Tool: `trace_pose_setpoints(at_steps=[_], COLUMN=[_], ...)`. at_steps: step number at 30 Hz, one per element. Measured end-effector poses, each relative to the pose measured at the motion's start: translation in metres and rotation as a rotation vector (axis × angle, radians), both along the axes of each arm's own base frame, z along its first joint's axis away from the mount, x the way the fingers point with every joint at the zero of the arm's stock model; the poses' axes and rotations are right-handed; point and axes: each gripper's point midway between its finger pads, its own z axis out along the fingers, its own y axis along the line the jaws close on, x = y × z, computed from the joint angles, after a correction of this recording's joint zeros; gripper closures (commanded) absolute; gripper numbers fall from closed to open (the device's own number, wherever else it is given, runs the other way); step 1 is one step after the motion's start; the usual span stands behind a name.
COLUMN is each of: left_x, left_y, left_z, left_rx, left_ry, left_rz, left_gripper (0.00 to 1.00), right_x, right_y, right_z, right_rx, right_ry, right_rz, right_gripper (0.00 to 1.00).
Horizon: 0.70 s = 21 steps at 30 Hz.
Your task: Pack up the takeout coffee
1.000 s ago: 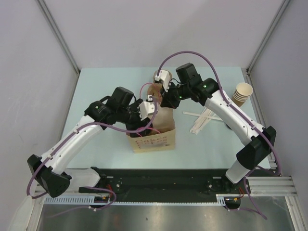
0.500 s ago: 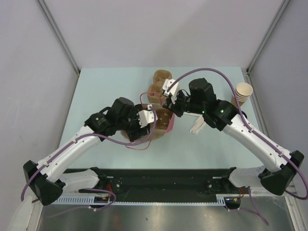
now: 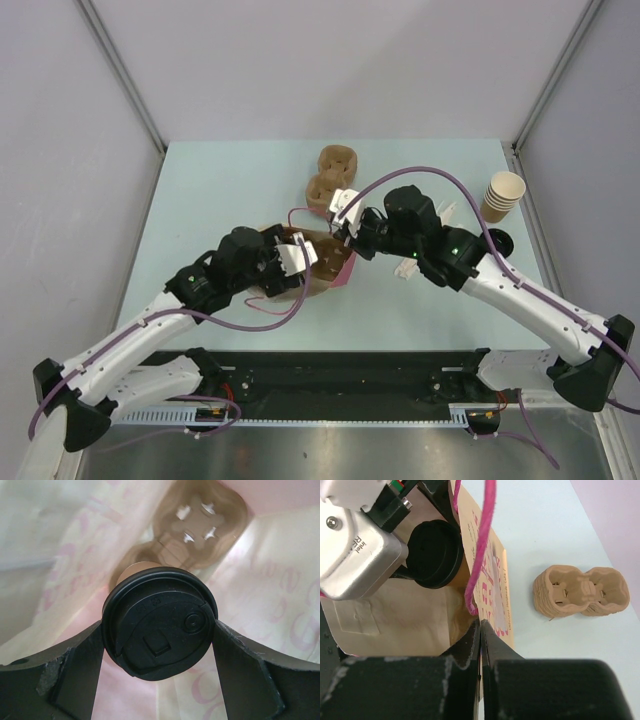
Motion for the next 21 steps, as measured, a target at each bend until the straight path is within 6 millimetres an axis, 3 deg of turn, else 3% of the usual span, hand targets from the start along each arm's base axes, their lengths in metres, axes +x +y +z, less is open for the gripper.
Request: trace_pose_setpoints(at_steps=[4,14,21], left_x=[0.007,0.008,0.004], left_y=[0.000,0.004,0.002], left_z=[0.000,-0.033,-0.015], left_rx=[-0.007,0.020,-0.006], left_ry=[-0.043,-0.064,-0.140], left_rz=[0.010,0.005,-0.045], left_gripper=[1.00,1.00,1.00], right_x=[-0.001,-0.006,-0.009], right_y=[0.001,0.004,0.007], right_z=[0.002,-0.002,-0.002], right_rx=[0.009,0.003,0.023], right_ry=[0.003,0.013,0.038], right_rz=[-0.007,-0.008,-0.008], right_gripper=[1.00,1.00,1.00])
